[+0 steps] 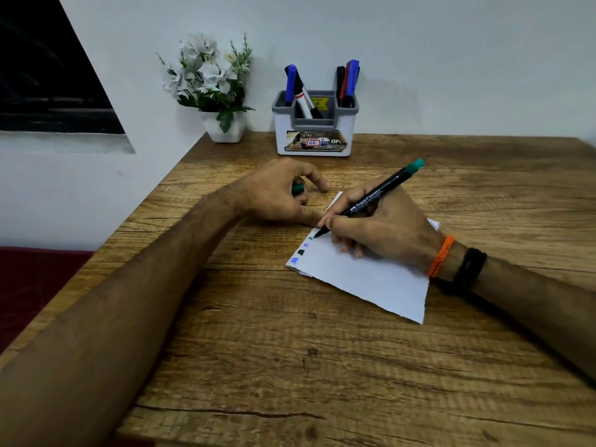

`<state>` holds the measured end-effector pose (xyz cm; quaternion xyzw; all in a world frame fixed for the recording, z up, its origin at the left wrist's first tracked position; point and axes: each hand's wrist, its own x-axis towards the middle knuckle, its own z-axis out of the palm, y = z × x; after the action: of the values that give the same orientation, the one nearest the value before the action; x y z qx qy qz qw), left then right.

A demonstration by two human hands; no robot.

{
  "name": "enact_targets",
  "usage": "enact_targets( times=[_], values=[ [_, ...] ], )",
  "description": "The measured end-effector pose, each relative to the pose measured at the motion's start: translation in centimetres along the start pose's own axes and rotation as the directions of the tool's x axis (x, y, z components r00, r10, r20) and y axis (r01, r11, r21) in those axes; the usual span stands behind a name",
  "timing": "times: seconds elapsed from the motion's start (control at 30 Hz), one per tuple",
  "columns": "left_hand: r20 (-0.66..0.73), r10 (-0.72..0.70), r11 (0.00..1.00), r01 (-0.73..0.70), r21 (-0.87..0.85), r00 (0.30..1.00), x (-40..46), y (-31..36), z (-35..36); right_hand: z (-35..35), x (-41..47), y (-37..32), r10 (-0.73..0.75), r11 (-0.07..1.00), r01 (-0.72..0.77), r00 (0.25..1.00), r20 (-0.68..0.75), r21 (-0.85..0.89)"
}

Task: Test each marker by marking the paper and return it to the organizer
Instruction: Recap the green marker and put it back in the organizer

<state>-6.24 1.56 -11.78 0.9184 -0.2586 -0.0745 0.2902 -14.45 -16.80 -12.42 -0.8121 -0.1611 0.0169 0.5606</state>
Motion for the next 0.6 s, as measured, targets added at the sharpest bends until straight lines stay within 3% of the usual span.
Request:
enact_targets(
  times=[0.6],
  values=[
    [0.008, -0.021, 1.000, 0.021, 0.007, 1.000, 0.00, -0.15, -0.07, 0.21, -0.06, -0.25, 0.013, 1.000, -0.013, 1.000, 0.021, -0.002]
  ],
)
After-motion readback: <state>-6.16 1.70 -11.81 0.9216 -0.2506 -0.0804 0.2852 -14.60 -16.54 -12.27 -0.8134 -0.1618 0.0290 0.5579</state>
